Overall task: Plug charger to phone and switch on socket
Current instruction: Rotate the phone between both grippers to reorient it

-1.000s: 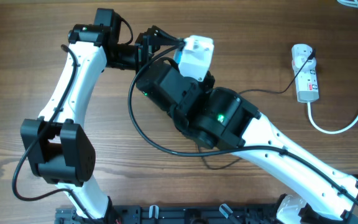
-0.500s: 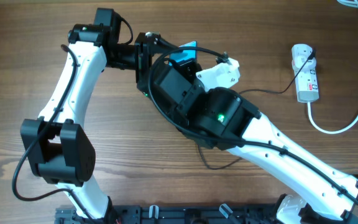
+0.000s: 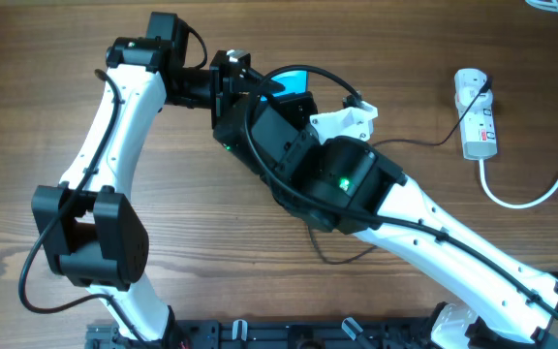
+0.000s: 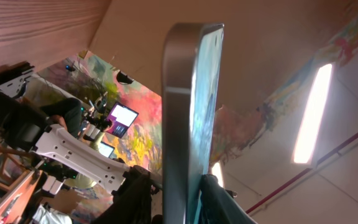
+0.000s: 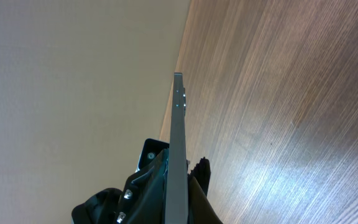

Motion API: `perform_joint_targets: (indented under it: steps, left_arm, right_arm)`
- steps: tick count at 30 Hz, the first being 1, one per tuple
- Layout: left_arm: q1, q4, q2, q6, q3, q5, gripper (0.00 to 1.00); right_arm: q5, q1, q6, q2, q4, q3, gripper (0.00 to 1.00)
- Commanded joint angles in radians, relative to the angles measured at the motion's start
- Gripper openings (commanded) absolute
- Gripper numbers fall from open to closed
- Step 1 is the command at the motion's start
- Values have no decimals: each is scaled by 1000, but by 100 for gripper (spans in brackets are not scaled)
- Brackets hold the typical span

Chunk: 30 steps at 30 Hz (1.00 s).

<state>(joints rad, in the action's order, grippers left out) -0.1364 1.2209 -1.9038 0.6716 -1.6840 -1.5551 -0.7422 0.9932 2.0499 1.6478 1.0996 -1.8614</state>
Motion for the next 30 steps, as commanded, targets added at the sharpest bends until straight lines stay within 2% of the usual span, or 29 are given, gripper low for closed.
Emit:
perform_joint_targets:
  steps: [1,14,25,27,30]
  left_arm:
    - [-1,7,26,27,-17,-22,27]
    - [-1,7,26,48,-17,-22,7]
    - [-1,7,26,48,-17,-22,4]
    - [-1,7,26,48,-17,-22,4]
    - [-1,7,26,48,-17,-22,4]
  right_arm:
    - [-18,0,21,-13,2,-23,4]
    - [45,0,21,-13,8,-23,4]
    - [44,0,20,-13,7,-23,5]
    - [43,0,17,-13,10,-23,17]
    - [23,0,-21,-14,8,-23,54]
